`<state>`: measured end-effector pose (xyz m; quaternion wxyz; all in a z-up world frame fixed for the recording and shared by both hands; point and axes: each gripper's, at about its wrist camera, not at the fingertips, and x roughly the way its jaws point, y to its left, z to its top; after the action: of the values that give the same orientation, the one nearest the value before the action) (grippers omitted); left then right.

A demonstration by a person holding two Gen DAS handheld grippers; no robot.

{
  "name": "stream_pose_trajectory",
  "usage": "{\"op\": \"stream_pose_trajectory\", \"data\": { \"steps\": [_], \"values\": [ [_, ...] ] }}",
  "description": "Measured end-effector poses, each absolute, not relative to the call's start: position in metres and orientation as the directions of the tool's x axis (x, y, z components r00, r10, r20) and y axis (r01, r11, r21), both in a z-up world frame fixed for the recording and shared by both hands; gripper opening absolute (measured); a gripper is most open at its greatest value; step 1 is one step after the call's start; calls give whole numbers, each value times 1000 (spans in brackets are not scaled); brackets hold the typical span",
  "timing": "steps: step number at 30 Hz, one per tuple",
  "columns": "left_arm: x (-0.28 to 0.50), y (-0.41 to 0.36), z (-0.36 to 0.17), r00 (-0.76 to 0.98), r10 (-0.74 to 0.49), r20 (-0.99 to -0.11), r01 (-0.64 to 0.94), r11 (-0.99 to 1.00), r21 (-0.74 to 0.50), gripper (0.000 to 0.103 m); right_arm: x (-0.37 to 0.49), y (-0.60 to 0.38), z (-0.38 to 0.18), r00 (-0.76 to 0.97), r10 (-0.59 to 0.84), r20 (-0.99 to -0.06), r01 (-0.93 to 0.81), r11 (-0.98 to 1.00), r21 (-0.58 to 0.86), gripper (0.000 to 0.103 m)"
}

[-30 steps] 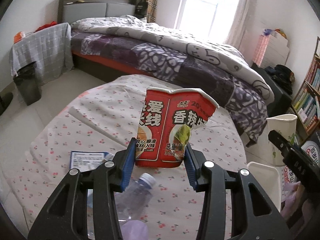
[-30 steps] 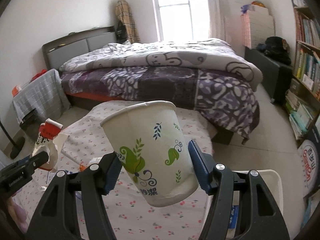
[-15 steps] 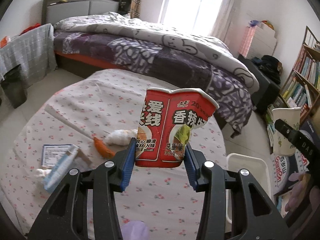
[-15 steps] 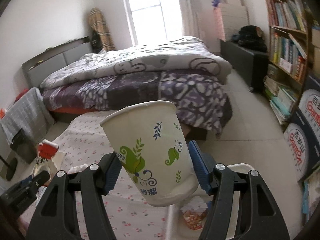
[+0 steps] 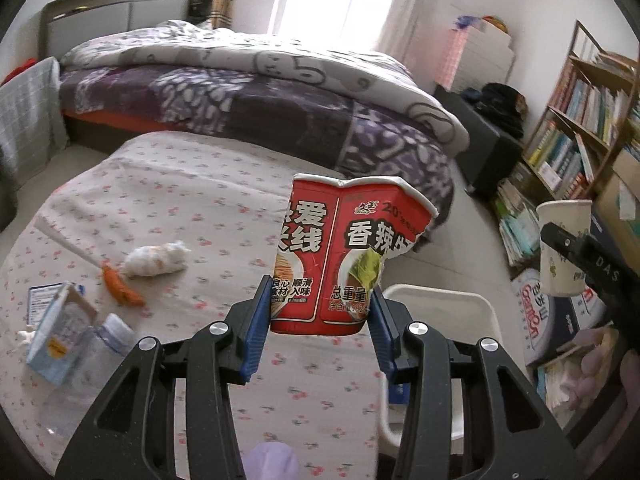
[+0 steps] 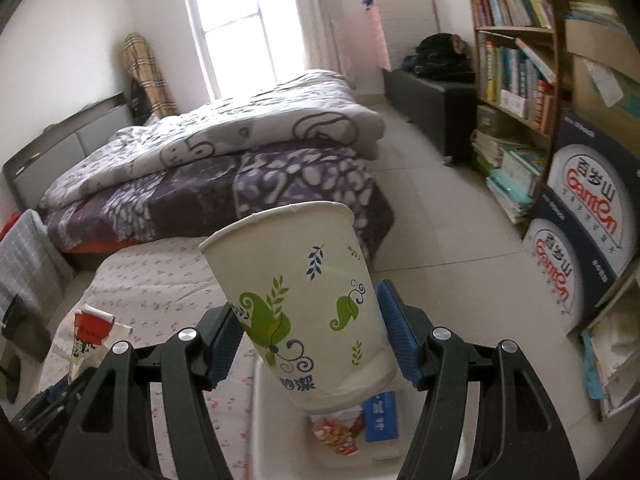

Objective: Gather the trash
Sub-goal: 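Carry the white paper cup and red wrapper toward the white bin with both grippers, then open the right gripper over the white bin while the left releases the red cup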

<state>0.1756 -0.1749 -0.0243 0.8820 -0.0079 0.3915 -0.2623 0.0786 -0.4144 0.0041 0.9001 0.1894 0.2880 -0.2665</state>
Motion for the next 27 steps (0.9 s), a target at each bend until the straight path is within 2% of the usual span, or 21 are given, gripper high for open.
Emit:
{"op": "stream_pose_trajectory", "data": {
  "steps": [3, 7, 27],
  "values": [
    [170, -191, -25, 541, -486, -687, 487, 847, -215, 43, 70, -424, 5, 677, -399, -618, 616, 767, 180, 67],
    [160, -211, -28, 515, -509, -690, 527, 823, -214, 43, 57, -439, 7, 648, -451, -613, 669, 722, 175, 79],
    [110, -293, -48, 396, -561, -727, 683, 709, -176, 46, 22, -483, 15, 637, -494, -592, 736, 619, 275, 86]
  ]
}}
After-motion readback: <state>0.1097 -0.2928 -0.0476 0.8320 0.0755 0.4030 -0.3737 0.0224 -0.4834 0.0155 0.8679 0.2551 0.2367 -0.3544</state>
